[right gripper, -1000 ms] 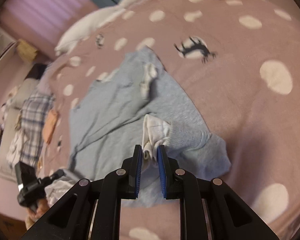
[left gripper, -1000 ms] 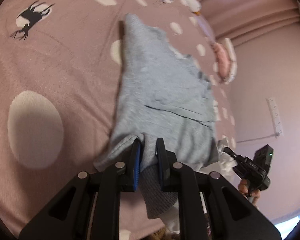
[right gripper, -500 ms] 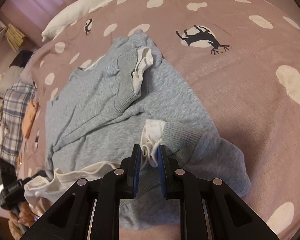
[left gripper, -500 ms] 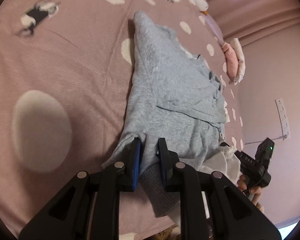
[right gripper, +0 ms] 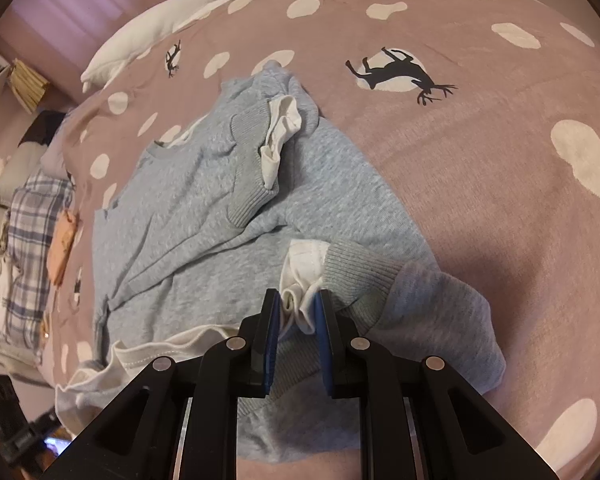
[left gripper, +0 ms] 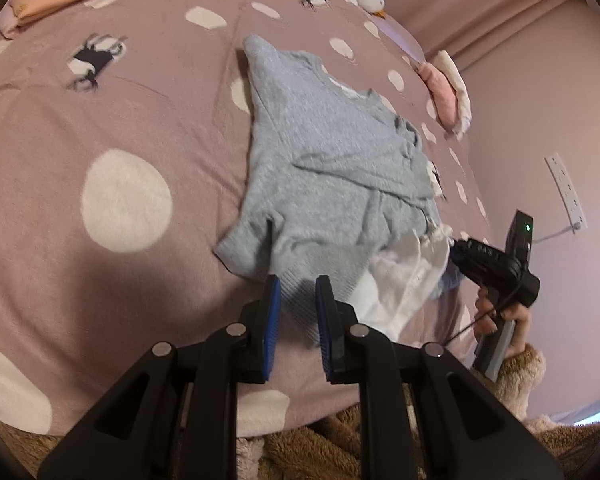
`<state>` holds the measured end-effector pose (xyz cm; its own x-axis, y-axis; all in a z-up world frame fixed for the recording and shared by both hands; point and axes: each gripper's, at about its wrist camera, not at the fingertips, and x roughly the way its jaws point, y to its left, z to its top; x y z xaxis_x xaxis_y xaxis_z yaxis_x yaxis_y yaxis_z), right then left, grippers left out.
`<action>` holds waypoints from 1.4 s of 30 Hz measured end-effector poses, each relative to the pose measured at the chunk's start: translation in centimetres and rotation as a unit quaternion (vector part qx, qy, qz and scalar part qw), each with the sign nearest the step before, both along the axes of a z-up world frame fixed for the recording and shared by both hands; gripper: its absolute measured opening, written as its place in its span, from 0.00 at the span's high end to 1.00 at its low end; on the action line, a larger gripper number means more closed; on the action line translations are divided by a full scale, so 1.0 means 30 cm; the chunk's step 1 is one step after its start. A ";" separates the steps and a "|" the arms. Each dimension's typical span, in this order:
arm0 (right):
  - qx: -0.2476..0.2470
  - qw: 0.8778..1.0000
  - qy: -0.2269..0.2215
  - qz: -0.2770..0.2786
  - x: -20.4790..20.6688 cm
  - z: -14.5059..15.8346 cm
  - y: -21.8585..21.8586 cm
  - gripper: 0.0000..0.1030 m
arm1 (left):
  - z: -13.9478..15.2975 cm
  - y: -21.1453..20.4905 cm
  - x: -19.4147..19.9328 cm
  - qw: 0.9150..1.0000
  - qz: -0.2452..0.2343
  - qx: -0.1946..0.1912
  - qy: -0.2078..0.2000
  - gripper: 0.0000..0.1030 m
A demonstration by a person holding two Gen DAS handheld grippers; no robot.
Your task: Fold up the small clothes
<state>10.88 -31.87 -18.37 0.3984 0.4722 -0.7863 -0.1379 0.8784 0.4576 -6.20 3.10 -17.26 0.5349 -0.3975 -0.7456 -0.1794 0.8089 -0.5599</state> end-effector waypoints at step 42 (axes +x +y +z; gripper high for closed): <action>-0.015 1.000 -0.014 -0.006 -0.010 0.008 0.012 0.83 | 0.050 -0.170 0.223 0.996 -0.049 0.013 -0.067 0.71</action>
